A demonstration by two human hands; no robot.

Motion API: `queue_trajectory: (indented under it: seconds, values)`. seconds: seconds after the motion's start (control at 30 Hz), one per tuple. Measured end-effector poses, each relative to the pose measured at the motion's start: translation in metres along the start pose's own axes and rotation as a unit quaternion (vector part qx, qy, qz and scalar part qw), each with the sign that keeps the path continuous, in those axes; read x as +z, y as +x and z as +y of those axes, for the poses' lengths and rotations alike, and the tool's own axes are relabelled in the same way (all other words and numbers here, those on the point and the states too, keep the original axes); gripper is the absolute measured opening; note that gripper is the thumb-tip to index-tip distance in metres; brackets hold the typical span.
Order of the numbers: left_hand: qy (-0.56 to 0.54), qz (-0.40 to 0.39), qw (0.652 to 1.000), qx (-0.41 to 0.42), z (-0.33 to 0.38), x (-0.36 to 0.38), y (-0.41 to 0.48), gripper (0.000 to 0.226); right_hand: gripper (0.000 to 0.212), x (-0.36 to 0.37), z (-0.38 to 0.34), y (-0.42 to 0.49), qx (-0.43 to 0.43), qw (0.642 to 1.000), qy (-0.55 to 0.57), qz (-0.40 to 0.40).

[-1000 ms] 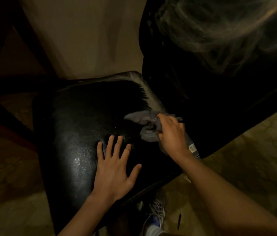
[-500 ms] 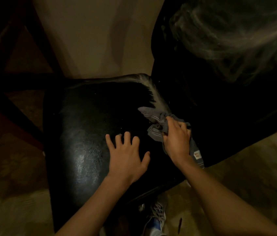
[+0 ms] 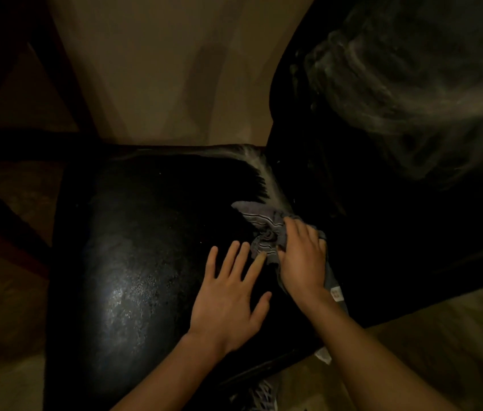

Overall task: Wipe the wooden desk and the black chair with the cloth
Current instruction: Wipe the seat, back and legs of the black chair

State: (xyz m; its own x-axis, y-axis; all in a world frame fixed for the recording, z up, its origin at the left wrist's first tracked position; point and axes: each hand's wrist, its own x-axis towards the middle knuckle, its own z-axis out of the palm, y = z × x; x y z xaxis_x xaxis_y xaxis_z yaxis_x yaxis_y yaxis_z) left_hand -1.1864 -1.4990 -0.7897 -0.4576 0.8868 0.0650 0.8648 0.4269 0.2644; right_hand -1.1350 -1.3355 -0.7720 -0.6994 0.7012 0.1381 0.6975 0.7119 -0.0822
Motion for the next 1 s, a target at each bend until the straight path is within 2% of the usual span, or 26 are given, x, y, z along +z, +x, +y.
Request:
queue_trajectory:
  seconds: [0.13, 0.27, 0.43, 0.67, 1.0]
  values:
    - [-0.014, 0.008, 1.0, 0.002, 0.001, 0.0, 0.0, 0.08, 0.065, 0.004, -0.007, 0.028, -0.01, 1.0, 0.001, -0.006]
    - [-0.01, -0.008, 1.0, 0.005, -0.001, 0.003, 0.002, 0.073, 0.064, 0.007, -0.015, 0.056, -0.025, 1.0, 0.014, -0.013]
    - [-0.007, 0.008, 1.0, 0.018, -0.002, 0.007, 0.003, 0.068, 0.061, 0.012, -0.024, 0.084, -0.036, 0.999, 0.021, -0.006]
    - [-0.005, 0.021, 1.0, 0.022, -0.004, 0.009, 0.007, 0.069, 0.052, 0.019, -0.037, 0.116, -0.03, 0.999, 0.03, -0.003]
    - [-0.034, 0.01, 0.999, 0.0, -0.003, 0.008, 0.008, 0.07, 0.049, 0.025, -0.049, 0.141, -0.035, 0.999, 0.03, -0.003]
